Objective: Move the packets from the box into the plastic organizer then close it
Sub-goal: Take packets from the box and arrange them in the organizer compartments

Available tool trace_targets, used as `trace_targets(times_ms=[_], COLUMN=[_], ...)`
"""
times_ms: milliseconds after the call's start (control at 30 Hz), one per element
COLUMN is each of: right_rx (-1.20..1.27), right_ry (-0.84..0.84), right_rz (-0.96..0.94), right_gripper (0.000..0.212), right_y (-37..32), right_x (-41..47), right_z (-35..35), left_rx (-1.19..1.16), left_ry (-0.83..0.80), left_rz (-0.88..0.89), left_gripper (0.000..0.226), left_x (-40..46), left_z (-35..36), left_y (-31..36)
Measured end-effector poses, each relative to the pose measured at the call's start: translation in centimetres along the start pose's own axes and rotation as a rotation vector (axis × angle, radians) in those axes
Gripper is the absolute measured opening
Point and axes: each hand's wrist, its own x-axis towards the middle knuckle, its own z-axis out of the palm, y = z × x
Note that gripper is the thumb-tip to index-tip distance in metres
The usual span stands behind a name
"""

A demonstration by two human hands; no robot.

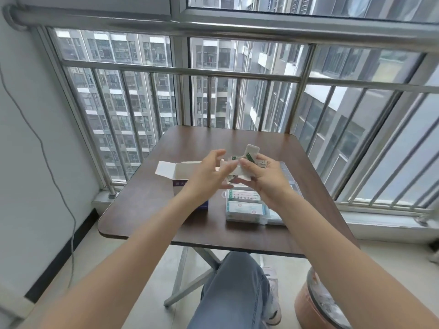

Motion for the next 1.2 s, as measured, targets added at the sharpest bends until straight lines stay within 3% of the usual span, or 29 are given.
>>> trace_targets(times_ms=[67, 100, 333, 600, 800, 900, 1200], right_rx=[-0.064, -0.094, -0.222, -0.118, -0.474, -0.54, -0.375], right_ry=[0.017, 0.031, 0.058, 0.007, 0.144, 0.166, 0.326], right_rz=[0.003, 0.009, 0.079, 0.087, 0.078, 0.067, 0.036], right_gripper=[0.002, 0.003, 0.025, 0.023, 0.02, 0.018, 0.009], right_y=[-0.4, -0.6, -2.0, -3.1, -3.5, -3.4, -2.1], right_x=[-0.8, -1.1, -1.7, -1.1, 0.3, 1.3, 3.5], right_z=[-0.9, -1.5, -6.1, -8.8, -10.3, -11.1, -12.6], left_rx=[-0.056, -0.069, 0.002, -0.233, -0.205, -0.201, -0.25], left_ry=[-0.076, -0.1, -0.018, -0.013, -0.107, -0.132, -0.032], left_rz=[-0.013, -0.005, -0.008, -0.113, -0.182, -0.221, -0.314], left_gripper=[0.012, 0.009, 0.009, 0.01, 0.015, 0.011, 0.017], left_x=[0.0, -0.2, 0.5, 2.0, 3.2, 4.0, 6.1], left_z=[1.4, 2.0, 5.5, 8.1, 9.2, 9.3, 9.6], left_y=[0.2, 0.4, 0.8, 1.1, 1.2, 1.1, 0.0])
